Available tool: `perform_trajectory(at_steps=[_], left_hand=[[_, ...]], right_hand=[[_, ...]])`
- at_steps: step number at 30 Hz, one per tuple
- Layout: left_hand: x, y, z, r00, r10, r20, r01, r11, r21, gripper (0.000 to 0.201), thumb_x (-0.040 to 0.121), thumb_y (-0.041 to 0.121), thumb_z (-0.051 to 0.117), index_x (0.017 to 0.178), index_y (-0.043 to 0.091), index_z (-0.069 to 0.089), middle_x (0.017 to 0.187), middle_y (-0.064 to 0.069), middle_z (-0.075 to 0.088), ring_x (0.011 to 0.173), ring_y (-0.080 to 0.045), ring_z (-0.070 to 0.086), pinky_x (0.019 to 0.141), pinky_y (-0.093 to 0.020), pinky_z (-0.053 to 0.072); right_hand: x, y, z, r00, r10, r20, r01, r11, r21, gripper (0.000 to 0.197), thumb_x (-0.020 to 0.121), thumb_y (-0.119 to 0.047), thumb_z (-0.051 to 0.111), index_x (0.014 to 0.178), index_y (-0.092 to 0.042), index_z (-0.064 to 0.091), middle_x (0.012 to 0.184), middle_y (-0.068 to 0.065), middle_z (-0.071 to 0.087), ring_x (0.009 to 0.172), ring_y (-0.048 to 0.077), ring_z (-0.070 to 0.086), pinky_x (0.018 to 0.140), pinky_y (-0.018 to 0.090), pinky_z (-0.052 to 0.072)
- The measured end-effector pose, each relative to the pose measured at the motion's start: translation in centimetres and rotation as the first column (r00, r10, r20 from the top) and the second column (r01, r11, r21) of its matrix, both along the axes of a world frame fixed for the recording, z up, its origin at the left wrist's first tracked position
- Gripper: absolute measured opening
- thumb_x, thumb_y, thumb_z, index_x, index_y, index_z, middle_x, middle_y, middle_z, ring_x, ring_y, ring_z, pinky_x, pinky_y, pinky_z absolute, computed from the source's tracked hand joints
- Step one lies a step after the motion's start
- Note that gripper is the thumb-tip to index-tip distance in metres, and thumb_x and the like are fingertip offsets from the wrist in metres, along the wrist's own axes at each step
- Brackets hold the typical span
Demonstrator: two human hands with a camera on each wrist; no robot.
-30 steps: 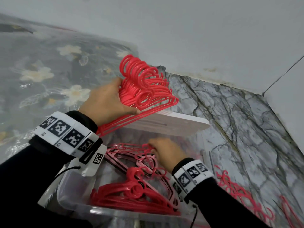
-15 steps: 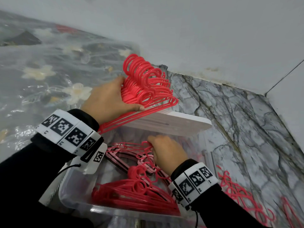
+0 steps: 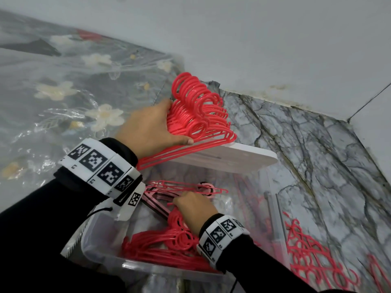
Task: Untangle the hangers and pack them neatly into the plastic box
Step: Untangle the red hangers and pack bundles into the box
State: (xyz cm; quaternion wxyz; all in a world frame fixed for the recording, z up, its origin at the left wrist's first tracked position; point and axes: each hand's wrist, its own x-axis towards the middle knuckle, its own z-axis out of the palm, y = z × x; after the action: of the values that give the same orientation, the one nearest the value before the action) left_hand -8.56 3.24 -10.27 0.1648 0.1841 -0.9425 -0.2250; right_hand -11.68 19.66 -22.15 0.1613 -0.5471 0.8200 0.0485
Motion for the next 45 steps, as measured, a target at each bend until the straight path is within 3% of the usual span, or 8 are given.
perform_trajectory(at_steps=[6, 15, 20, 23, 27, 32, 35, 45], left_hand=[[0.1, -0.1, 0.0, 1.000, -0.008, -0.011, 0.008, 1.000, -0.015, 0.081, 0.059, 0.064, 0.075, 0.121, 0.018, 0.049, 0.109, -0.005, 0.066, 0.100, -0.030, 0.061, 0.071, -0.027, 0.031], [0.1, -1.1, 0.2, 0.999, 0.040, -0.014, -0.040, 0.999, -0.009, 0.074, 0.062, 0.067, 0.071, 0.113, 0.018, 0.050, 0.107, -0.005, 0.066, 0.100, -0.030, 0.061, 0.070, -0.029, 0.033], [0.3, -1.2, 0.4, 0.997, 0.041, -0.073, -0.039, 0.999, 0.019, 0.074, 0.064, 0.066, 0.071, 0.119, 0.023, 0.048, 0.108, 0.000, 0.066, 0.099, -0.025, 0.062, 0.073, -0.027, 0.037], [0.3, -1.0, 0.3, 0.997, 0.033, -0.075, -0.031, 0.999, 0.024, 0.074, 0.063, 0.067, 0.071, 0.115, 0.020, 0.049, 0.104, 0.000, 0.066, 0.094, -0.025, 0.062, 0.072, -0.029, 0.039], [0.0, -0.2, 0.1, 0.997, 0.014, -0.077, -0.003, 0.990, 0.143, 0.075, 0.059, 0.063, 0.076, 0.115, 0.021, 0.050, 0.089, 0.014, 0.055, 0.078, -0.007, 0.053, 0.063, -0.020, 0.035], [-0.7, 1.1, -0.2, 0.989, -0.025, -0.145, 0.077, 0.928, 0.364, 0.091, 0.044, 0.074, 0.072, 0.118, 0.024, 0.053, 0.093, 0.021, 0.062, 0.083, 0.007, 0.059, 0.072, -0.011, 0.044], [-1.2, 1.5, -0.7, 0.987, -0.050, -0.156, 0.119, 0.873, 0.474, 0.099, 0.040, 0.072, 0.079, 0.120, 0.022, 0.051, 0.105, 0.008, 0.067, 0.097, -0.010, 0.065, 0.091, -0.034, 0.051], [-1.2, 1.7, -1.0, 0.988, -0.086, -0.132, 0.140, 0.864, 0.483, 0.090, 0.041, 0.062, 0.080, 0.118, 0.026, 0.052, 0.106, 0.003, 0.067, 0.099, -0.018, 0.066, 0.093, -0.043, 0.050]], right_hand=[[-3.3, 0.4, 0.0, 0.971, -0.238, -0.016, 0.235, 0.968, -0.091, 0.028, 0.087, -0.008, 0.053, 0.112, -0.009, 0.062, 0.112, 0.015, 0.061, 0.106, 0.035, 0.060, 0.084, 0.041, 0.048], [-9.8, 4.2, 5.9, 0.840, -0.524, 0.137, 0.533, 0.756, -0.380, 0.014, 0.087, -0.011, 0.055, 0.097, -0.013, 0.064, 0.094, 0.015, 0.068, 0.092, 0.033, 0.062, 0.079, 0.035, 0.047], [-11.3, 6.5, 11.1, 0.790, -0.378, 0.482, 0.607, 0.590, -0.532, 0.010, 0.086, 0.001, 0.059, 0.093, -0.006, 0.063, 0.071, 0.007, 0.065, 0.063, 0.020, 0.067, 0.068, 0.038, 0.058], [-11.7, 7.6, 12.8, 0.598, -0.144, 0.789, 0.780, 0.332, -0.531, 0.017, 0.090, 0.006, 0.052, 0.094, -0.008, 0.060, 0.067, 0.001, 0.068, 0.059, 0.013, 0.067, 0.058, 0.024, 0.058], [-12.3, 8.2, 12.8, 0.369, 0.098, 0.924, 0.922, 0.090, -0.378, 0.018, 0.095, 0.003, 0.046, 0.086, -0.012, 0.053, 0.067, 0.001, 0.069, 0.063, 0.015, 0.069, 0.066, 0.027, 0.060], [-12.5, 7.8, 11.4, 0.158, 0.203, 0.966, 0.985, 0.032, -0.168, 0.017, 0.095, 0.002, 0.045, 0.085, -0.008, 0.054, 0.067, 0.003, 0.069, 0.063, 0.016, 0.069, 0.065, 0.027, 0.060], [-12.3, 7.2, 10.4, 0.073, 0.233, 0.970, 0.995, 0.047, -0.086, 0.018, 0.095, 0.003, 0.044, 0.083, -0.005, 0.055, 0.065, 0.004, 0.069, 0.061, 0.015, 0.069, 0.063, 0.026, 0.059], [-12.4, 6.4, 9.0, -0.058, 0.205, 0.977, 0.998, 0.035, 0.052, 0.016, 0.095, 0.003, 0.045, 0.085, 0.002, 0.057, 0.069, 0.009, 0.072, 0.063, 0.016, 0.071, 0.059, 0.025, 0.058]])
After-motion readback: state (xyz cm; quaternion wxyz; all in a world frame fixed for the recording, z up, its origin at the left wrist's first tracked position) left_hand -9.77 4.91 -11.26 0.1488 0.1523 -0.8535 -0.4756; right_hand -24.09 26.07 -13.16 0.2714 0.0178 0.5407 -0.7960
